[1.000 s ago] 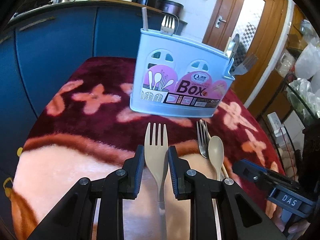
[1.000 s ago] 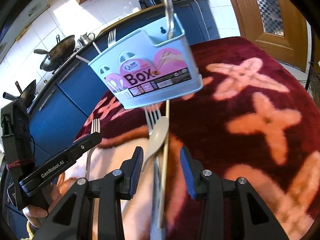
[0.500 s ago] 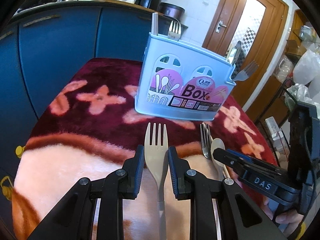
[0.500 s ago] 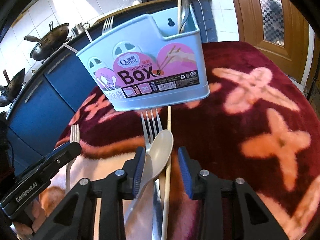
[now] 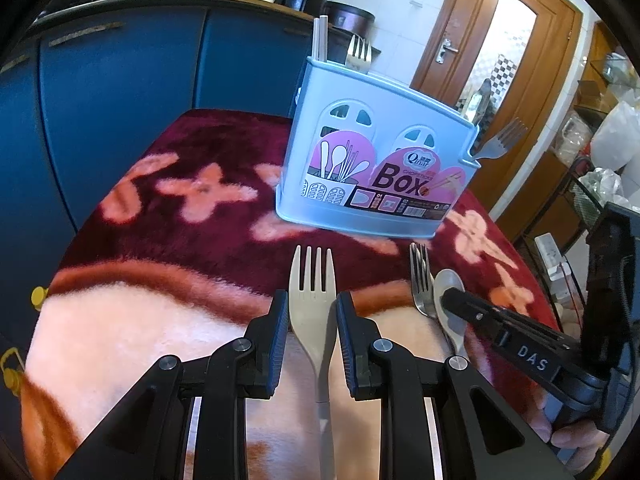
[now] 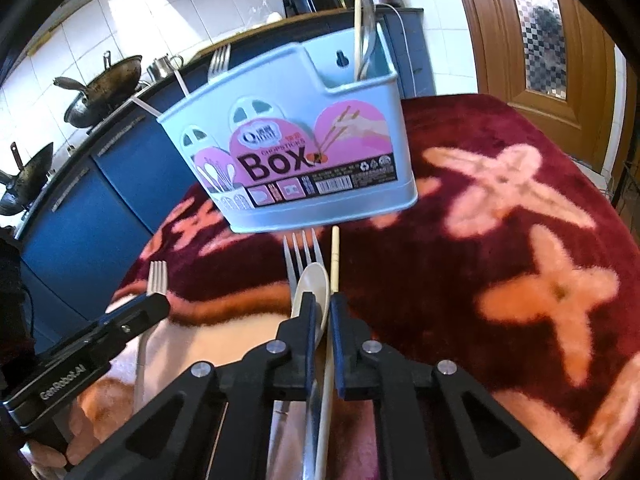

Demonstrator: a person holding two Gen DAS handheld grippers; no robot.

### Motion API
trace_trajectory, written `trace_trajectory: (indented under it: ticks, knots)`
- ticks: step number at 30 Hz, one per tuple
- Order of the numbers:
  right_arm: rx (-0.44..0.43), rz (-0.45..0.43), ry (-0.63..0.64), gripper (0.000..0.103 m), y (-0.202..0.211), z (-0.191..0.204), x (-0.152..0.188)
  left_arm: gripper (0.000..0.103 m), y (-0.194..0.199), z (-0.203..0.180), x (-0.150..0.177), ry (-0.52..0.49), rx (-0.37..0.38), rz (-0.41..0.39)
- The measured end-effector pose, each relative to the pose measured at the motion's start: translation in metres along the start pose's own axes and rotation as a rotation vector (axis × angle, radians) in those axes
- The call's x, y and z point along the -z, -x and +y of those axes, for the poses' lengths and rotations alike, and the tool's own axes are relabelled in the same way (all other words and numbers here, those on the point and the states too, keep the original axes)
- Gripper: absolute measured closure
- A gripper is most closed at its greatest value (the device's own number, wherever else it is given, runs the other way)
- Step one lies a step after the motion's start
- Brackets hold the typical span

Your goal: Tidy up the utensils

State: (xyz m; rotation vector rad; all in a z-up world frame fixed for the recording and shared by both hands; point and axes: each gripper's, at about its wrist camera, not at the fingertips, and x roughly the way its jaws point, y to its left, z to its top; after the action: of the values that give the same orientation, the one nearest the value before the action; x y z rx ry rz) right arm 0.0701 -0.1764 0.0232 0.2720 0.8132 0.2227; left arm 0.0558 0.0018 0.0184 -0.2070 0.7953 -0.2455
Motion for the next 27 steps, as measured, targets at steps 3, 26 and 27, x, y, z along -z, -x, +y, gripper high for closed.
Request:
trace_trajectory:
  ticks: [3,26,27]
  knots:
    - [-0.014,-0.027,-0.002,0.096,0.009,0.001,-0.001,0.079,0.001,0.0,0.0,-0.002,0.0,-0.004]
    - [-0.06,-0.237,0.026,0.097,0.075,0.015,-0.018,0.079,0.041,-0.02,-0.012,-0.045,0.038,-0.103]
    - [-0.06,-0.244,0.029,0.097,0.077,0.015,-0.02,0.079,0.043,-0.021,-0.014,-0.048,0.039,-0.109]
